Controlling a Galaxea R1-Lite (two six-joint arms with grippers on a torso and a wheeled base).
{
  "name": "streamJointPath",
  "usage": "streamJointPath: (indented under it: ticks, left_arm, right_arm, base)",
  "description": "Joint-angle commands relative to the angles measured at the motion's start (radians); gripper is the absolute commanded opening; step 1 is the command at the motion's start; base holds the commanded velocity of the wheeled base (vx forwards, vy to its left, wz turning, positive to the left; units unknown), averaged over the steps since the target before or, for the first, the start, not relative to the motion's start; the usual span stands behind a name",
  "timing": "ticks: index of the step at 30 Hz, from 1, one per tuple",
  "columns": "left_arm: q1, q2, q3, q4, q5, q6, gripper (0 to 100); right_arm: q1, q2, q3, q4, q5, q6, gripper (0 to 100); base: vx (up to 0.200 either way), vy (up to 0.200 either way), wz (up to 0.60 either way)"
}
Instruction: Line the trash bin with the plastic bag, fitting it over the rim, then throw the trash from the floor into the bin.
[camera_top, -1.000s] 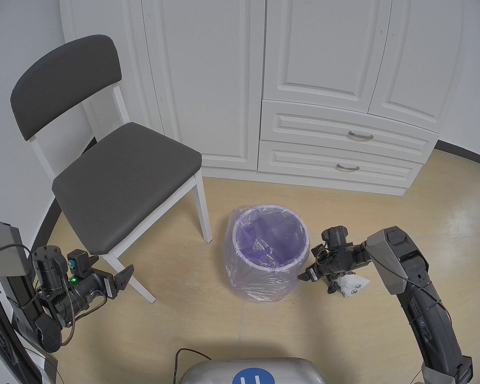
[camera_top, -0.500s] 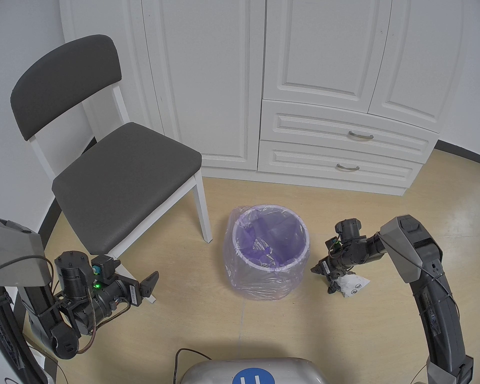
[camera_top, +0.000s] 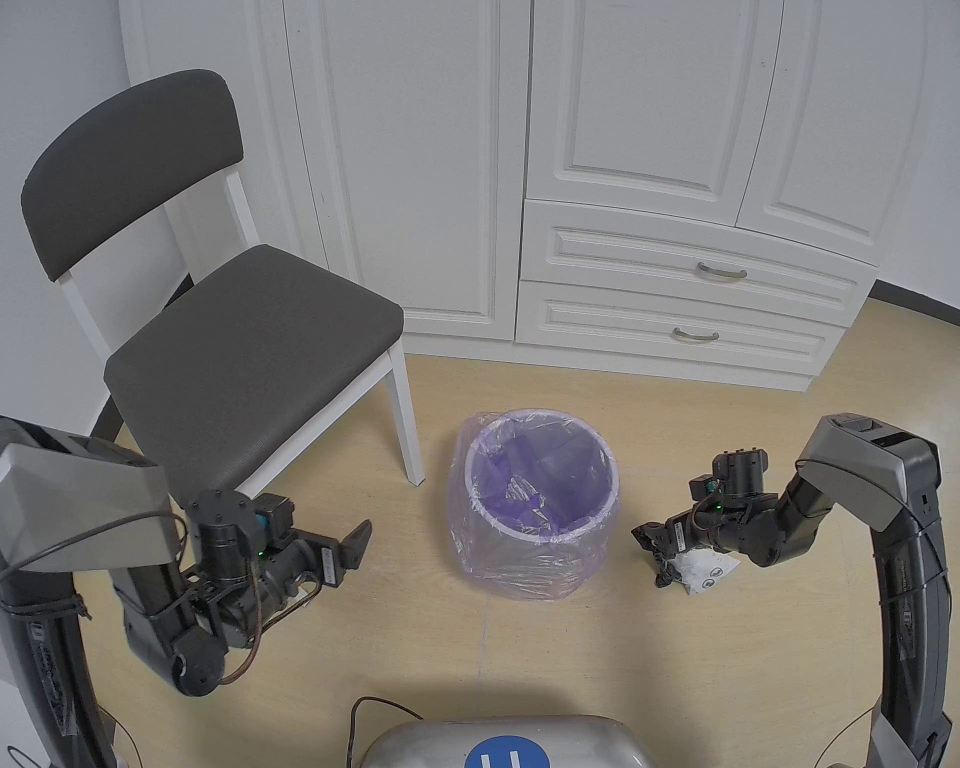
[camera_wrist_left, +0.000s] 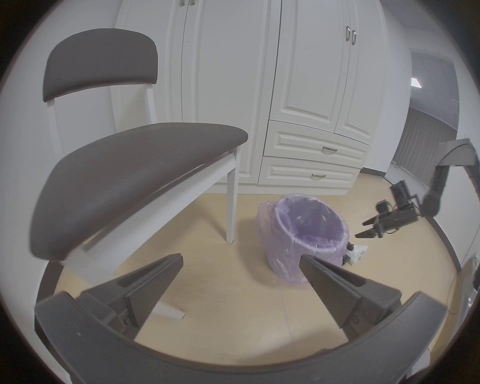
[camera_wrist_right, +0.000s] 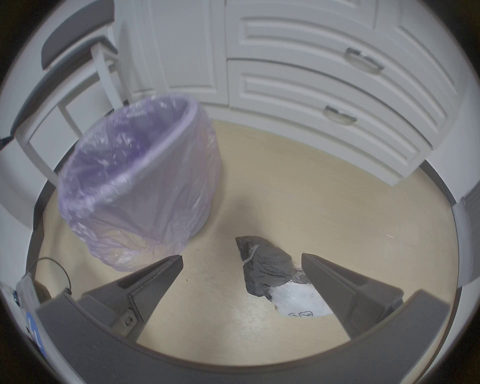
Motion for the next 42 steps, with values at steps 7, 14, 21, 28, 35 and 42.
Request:
streamJointPath:
  ticks: [7, 14, 21, 28, 35, 42]
  left_arm:
    - [-0.011, 0.334, -0.648, 0.401, 0.000, -0.007, 100]
    - [0.003, 0.460, -0.993, 0.639, -0.055, -0.007, 100]
    - [0.030, 0.561, -1.219, 0.797, -0.106, -0.007, 100]
    - [0.032, 0.653, -1.397, 0.914, -0.161, -0.005, 100]
    - [0.030, 0.718, -1.573, 1.078, -0.245, -0.002, 100]
    - [0.038, 0.778, -1.639, 1.224, -0.265, 0.070, 100]
  right_arm:
    - [0.025, -0.213, 0.183, -0.124, -0.035, 0.062, 100]
    - [0.015, -0.219, 0.189, -0.124, -0.035, 0.062, 100]
    - [0.012, -0.219, 0.189, -0.124, -0.035, 0.061, 100]
    - [0.009, -0.215, 0.188, -0.118, -0.035, 0.061, 100]
    - [0.005, -0.212, 0.183, -0.115, -0.035, 0.059, 100]
    - [0.002, -0.204, 0.178, -0.112, -0.035, 0.059, 100]
  base:
    - [0.000, 0.000, 0.00]
    - [0.000, 0.000, 0.00]
    - [0.000, 0.000, 0.00]
    - [0.000, 0.000, 0.00]
    - [0.000, 0.000, 0.00]
    - [0.000, 0.000, 0.00]
